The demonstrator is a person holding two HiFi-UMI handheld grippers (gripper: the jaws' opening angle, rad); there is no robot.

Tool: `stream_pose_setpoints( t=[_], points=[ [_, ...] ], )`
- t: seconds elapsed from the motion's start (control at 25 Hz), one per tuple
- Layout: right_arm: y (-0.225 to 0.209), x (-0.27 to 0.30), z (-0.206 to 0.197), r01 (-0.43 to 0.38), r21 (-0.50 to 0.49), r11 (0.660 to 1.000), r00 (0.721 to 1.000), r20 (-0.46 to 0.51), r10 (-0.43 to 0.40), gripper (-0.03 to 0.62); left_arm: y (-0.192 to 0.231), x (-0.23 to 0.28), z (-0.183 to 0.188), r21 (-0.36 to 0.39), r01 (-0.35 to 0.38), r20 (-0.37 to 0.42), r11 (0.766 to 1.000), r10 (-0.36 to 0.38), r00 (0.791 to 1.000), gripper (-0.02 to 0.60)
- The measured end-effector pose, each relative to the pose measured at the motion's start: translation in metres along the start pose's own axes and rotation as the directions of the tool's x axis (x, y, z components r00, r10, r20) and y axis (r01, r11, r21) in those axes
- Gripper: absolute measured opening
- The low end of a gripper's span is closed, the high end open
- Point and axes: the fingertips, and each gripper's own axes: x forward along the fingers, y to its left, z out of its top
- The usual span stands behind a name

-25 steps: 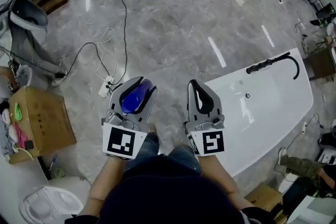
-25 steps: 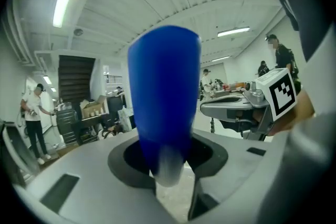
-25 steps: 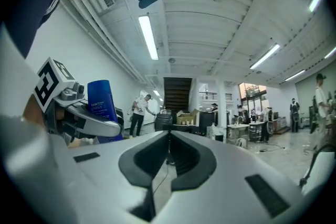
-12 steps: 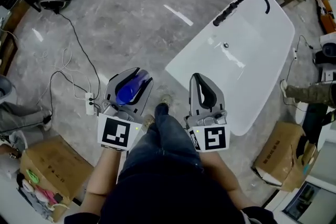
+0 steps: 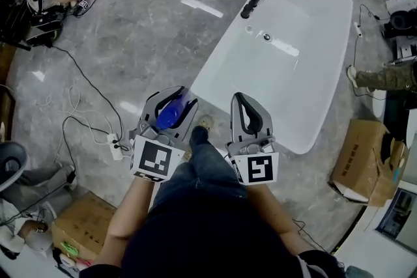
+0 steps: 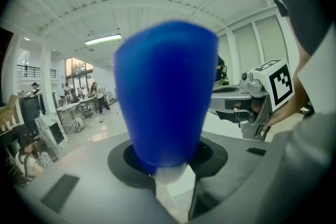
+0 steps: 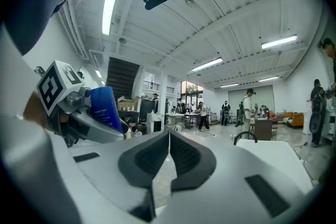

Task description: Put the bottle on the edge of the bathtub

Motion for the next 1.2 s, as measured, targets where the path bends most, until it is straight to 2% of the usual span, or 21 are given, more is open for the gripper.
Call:
stream_pose_setpoints(
  t=[0.2,0.48,0.72,0.92,1.2],
  points=[
    [-0.033,0.018,-0.015,0.057,0.024,0.998,0.998,-0.006,-0.057,0.028,0.004,0.048,-0.007,0.034,0.093,-0.042,0.995,-0.091,0.995,0.164],
    [-0.053,0.039,-0.041,0.043,0.031,0.999,0.999,-0.028,-0.042,0.028,-0.004,0.101,-0.035,0.057,0.179,-0.109,0.982,-0.172,0.979,0.165],
    [-0.055,0.051,-0.074,0.045,0.075,0.996,0.997,-0.067,-0.040,0.029,-0.008,0.128,-0.057,0.079,0.255,-0.154,0.964,-0.241,0.958,0.164],
    [-0.061,0.055,-0.101,0.066,0.117,0.991,0.993,-0.103,-0.054,0.029,-0.021,0.148,-0.076,0.130,0.337,-0.196,0.933,-0.309,0.931,0.166],
    [-0.064,0.065,-0.142,0.074,0.101,0.992,0.983,-0.175,-0.056,0.029,-0.035,0.175,-0.121,0.166,0.452,-0.245,0.876,-0.407,0.880,0.166]
  ],
)
